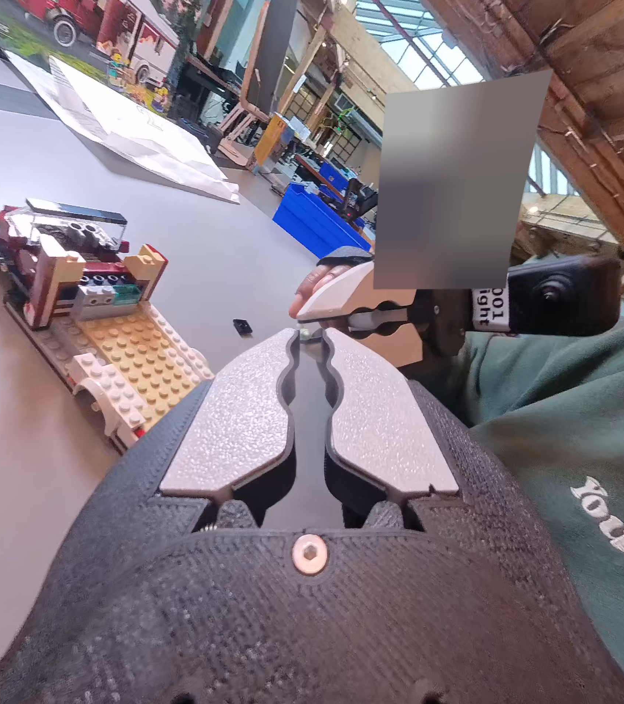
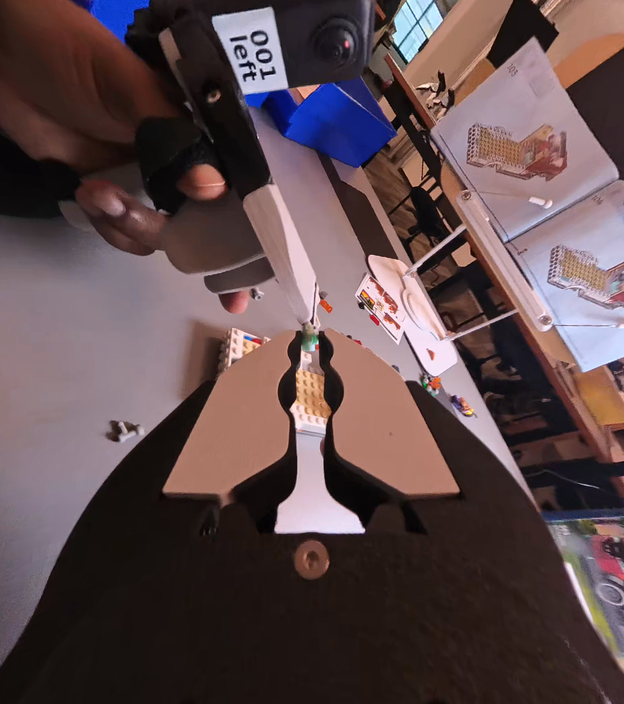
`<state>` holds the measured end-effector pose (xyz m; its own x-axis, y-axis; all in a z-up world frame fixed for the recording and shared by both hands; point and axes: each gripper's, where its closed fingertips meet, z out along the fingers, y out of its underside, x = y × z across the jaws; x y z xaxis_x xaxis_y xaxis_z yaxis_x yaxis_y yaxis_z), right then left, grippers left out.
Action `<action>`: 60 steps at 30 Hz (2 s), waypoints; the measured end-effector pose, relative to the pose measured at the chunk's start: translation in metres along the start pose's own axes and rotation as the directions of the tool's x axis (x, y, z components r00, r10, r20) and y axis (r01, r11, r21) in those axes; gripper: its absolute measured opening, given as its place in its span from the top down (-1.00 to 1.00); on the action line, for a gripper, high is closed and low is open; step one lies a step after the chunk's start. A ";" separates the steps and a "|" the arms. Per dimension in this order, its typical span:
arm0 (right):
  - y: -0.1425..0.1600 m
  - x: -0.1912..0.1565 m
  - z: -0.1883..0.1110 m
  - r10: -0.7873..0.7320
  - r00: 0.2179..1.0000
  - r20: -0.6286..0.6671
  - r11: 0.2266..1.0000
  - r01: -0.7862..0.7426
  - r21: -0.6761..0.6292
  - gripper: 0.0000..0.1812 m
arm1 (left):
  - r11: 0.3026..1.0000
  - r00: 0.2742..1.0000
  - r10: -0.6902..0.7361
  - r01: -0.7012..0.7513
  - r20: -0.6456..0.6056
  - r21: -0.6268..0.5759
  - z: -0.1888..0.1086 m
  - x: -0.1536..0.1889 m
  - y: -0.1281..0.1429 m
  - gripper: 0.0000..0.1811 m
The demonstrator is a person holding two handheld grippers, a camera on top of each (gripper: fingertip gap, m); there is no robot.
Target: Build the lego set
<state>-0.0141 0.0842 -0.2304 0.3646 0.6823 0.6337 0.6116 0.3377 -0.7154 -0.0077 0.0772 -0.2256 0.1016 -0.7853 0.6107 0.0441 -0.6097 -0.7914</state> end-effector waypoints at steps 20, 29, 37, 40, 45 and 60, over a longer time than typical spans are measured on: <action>-0.012 -0.014 -0.019 0.310 0.878 0.364 0.926 -0.366 0.094 0.74 | 0.847 0.857 0.506 -0.515 -0.101 -0.128 -0.011 0.019 0.011 0.94; -0.011 -0.038 -0.020 0.376 0.750 0.544 0.886 -0.464 0.027 0.92 | 0.728 0.751 0.640 -0.660 -0.160 -0.186 -0.009 0.026 0.029 0.94; -0.015 -0.016 -0.016 0.299 0.894 0.335 0.915 -0.368 0.167 0.93 | 0.847 0.854 0.515 -0.520 -0.069 -0.113 -0.010 0.016 0.012 0.89; -0.017 -0.006 -0.016 0.213 0.956 0.203 0.944 -0.255 0.209 0.93 | 0.913 0.913 0.400 -0.405 -0.085 -0.055 -0.010 0.022 0.004 0.87; -0.023 -0.005 -0.016 0.039 0.998 0.045 0.973 -0.048 0.225 0.93 | 0.970 0.966 0.243 -0.245 -0.092 -0.008 -0.008 0.024 -0.004 0.88; -0.015 -0.011 -0.008 -0.013 1.000 0.011 0.983 0.010 0.182 0.93 | 0.936 0.941 0.330 -0.337 -0.077 -0.107 -0.007 0.017 0.005 0.93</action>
<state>-0.0216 0.0659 -0.2244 0.3491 0.6850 0.6394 0.4776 0.4570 -0.7504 -0.0131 0.0600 -0.2188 0.0335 -0.9482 0.3159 -0.0994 -0.3177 -0.9430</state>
